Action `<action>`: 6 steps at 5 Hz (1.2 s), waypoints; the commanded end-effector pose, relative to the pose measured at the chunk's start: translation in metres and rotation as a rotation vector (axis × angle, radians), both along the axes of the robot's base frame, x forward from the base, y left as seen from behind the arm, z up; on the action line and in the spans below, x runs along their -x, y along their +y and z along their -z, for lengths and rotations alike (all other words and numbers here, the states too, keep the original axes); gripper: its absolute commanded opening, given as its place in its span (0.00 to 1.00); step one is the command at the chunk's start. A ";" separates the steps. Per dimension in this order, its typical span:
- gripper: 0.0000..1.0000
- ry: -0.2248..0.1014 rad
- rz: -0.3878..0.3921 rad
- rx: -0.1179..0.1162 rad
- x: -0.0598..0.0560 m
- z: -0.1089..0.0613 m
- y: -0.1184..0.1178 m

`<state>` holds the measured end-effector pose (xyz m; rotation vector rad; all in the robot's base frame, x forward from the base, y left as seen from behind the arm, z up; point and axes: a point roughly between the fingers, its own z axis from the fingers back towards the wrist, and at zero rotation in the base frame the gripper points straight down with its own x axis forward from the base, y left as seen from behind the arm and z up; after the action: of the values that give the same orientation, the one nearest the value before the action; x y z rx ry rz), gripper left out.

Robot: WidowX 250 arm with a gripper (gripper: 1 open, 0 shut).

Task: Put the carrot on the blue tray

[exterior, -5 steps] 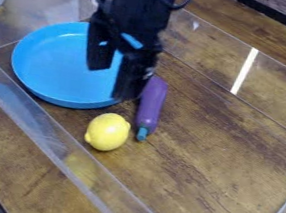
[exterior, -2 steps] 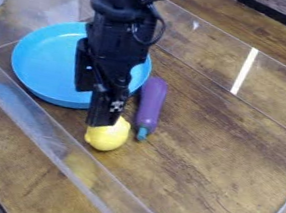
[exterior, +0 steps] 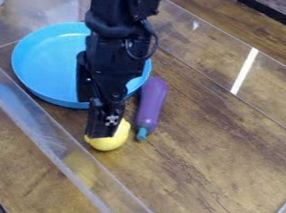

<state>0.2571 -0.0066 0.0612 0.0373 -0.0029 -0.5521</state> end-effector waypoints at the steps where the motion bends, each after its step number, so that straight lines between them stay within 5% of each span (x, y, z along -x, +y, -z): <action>1: 1.00 -0.039 0.045 0.006 -0.008 0.007 -0.003; 2: 1.00 -0.043 0.075 0.006 -0.011 0.023 -0.004; 3: 1.00 -0.055 -0.004 -0.003 -0.012 0.036 0.005; 4: 0.00 -0.061 -0.078 0.000 -0.013 0.037 0.016; 6: 0.00 -0.077 -0.004 0.014 -0.018 0.039 0.022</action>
<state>0.2698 0.0084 0.0193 0.0401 -0.0626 -0.5670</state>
